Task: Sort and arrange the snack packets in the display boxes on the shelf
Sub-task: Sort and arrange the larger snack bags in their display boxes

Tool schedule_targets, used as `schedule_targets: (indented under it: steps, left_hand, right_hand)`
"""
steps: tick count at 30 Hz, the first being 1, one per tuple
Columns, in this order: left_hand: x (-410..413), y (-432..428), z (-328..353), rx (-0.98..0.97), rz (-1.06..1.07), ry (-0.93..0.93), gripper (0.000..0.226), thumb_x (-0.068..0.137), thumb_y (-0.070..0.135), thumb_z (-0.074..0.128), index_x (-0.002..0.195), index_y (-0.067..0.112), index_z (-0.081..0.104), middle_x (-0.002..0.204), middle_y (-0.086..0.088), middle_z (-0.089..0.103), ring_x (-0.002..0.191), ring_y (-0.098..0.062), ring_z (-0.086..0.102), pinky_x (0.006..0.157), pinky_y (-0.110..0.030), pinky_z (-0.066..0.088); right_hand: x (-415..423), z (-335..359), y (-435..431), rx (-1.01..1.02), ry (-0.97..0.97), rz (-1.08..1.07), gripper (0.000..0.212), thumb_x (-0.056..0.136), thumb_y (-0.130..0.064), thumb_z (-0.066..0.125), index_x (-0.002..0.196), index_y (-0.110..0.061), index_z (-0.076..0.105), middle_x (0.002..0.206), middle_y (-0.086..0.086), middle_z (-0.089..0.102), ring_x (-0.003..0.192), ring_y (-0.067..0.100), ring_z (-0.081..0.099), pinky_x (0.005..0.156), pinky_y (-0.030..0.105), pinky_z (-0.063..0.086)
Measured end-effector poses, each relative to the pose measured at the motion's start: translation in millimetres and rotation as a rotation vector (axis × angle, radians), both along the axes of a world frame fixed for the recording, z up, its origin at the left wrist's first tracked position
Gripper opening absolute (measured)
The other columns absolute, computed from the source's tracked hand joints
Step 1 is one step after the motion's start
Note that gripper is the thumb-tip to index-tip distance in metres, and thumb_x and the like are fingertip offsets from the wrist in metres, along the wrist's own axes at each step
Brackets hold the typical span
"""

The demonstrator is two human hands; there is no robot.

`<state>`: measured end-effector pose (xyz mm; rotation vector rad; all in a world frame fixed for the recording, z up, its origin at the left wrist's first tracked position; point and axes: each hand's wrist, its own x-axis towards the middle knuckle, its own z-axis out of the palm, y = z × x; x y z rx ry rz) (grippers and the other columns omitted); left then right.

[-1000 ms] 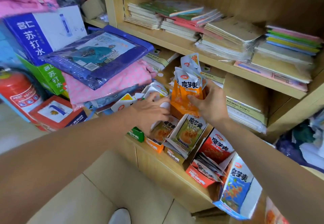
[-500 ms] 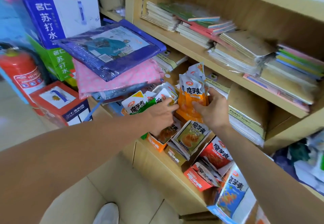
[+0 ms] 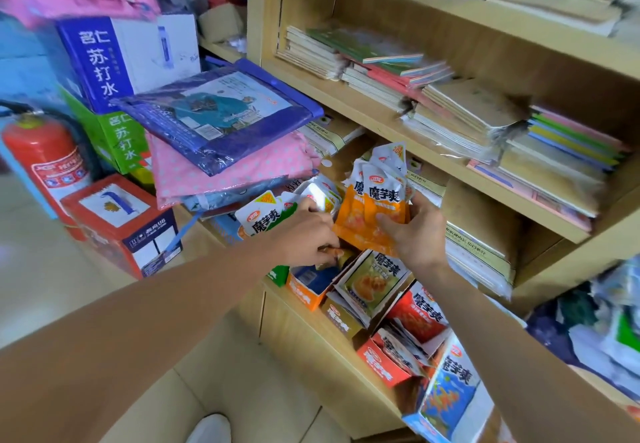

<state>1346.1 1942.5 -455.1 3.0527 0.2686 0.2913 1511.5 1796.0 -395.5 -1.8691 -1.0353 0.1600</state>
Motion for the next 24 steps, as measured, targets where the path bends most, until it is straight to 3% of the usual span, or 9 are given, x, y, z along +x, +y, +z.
schedule_targets:
  steps: [2,5,9,10,14,18,22,24]
  left_hand:
    - [-4.2,-1.4,8.0,-0.028,0.058,-0.087,0.032,0.089,0.054,0.059,0.093,0.029,0.076,0.095,0.009,0.069,0.100,-0.012,0.057,0.092,-0.032,0.018]
    - [-20.3,-5.8,26.3,-0.097,0.150,-0.212,0.041,0.085,0.057,0.050,0.092,0.027,0.077,0.086,0.006,0.072,0.095,-0.012,0.060,0.087,-0.036,0.032]
    - [-54.9,-27.6,38.2,-0.289,0.292,-0.398,0.024,0.090,0.044,0.067,0.096,0.023,0.076,0.076,0.004,0.068,0.069,-0.013,0.060,0.061,-0.038,0.050]
    - [-61.5,-35.7,37.1,-0.358,0.332,-0.450,0.021,0.090,0.041,0.070,0.097,0.022,0.076,0.077,0.008,0.069,0.070,-0.011,0.061,0.061,-0.037,0.052]
    - [-77.6,-64.2,24.8,-0.666,0.440,-0.602,0.011,0.086,0.024,0.078,0.097,0.023,0.076,0.083,0.022,0.070,0.086,0.002,0.067,0.072,-0.011,0.049]
    - [-74.8,-72.8,19.4,-0.765,0.353,-0.603,0.030,0.084,0.009,0.078,0.112,0.017,0.075,0.102,0.014,0.073,0.093,-0.001,0.069,0.085,-0.020,0.055]
    - [-64.4,-79.1,13.5,-1.011,0.421,-0.578,0.037,0.082,0.010,0.081,0.116,0.022,0.073,0.108,0.012,0.074,0.089,-0.009,0.073,0.082,-0.035,0.061]
    - [-61.2,-82.0,11.6,-1.053,0.440,-0.550,0.041,0.077,0.007,0.084,0.112,0.028,0.076,0.108,0.012,0.075,0.087,-0.008,0.072,0.082,-0.033,0.060]
  right_hand:
    - [1.4,-0.7,-2.2,0.041,0.015,-0.027,0.034,0.081,-0.015,0.080,0.111,-0.023,0.065,0.089,0.002,0.073,0.076,0.020,0.072,0.067,0.045,0.062]
    - [4.1,0.7,-5.7,0.102,-0.010,-0.073,0.026,0.081,-0.020,0.078,0.100,-0.027,0.063,0.080,0.010,0.070,0.070,0.032,0.068,0.058,0.049,0.058]
    - [8.2,6.0,-9.8,0.160,0.012,-0.142,0.024,0.079,-0.024,0.078,0.097,-0.024,0.061,0.078,0.012,0.068,0.070,0.037,0.066,0.056,0.052,0.057]
    - [8.8,7.5,-11.0,0.161,0.021,-0.141,0.025,0.079,-0.023,0.079,0.098,-0.024,0.061,0.078,0.011,0.068,0.069,0.037,0.067,0.055,0.052,0.057]
    - [8.5,12.6,-18.3,0.152,0.045,-0.125,0.030,0.083,-0.015,0.078,0.108,-0.024,0.064,0.083,0.005,0.071,0.072,0.026,0.070,0.060,0.047,0.061]
    - [8.6,11.1,-24.4,0.133,0.085,-0.103,0.030,0.083,-0.014,0.079,0.107,-0.024,0.064,0.084,0.004,0.072,0.072,0.024,0.071,0.061,0.047,0.061]
    - [7.7,12.9,-28.7,0.112,0.122,-0.083,0.031,0.082,-0.012,0.079,0.107,-0.022,0.064,0.089,0.003,0.074,0.074,0.018,0.072,0.065,0.040,0.062]
    - [10.0,19.7,-28.9,0.093,0.144,-0.047,0.033,0.082,-0.011,0.079,0.112,-0.018,0.066,0.090,-0.002,0.074,0.074,0.012,0.072,0.063,0.031,0.062]
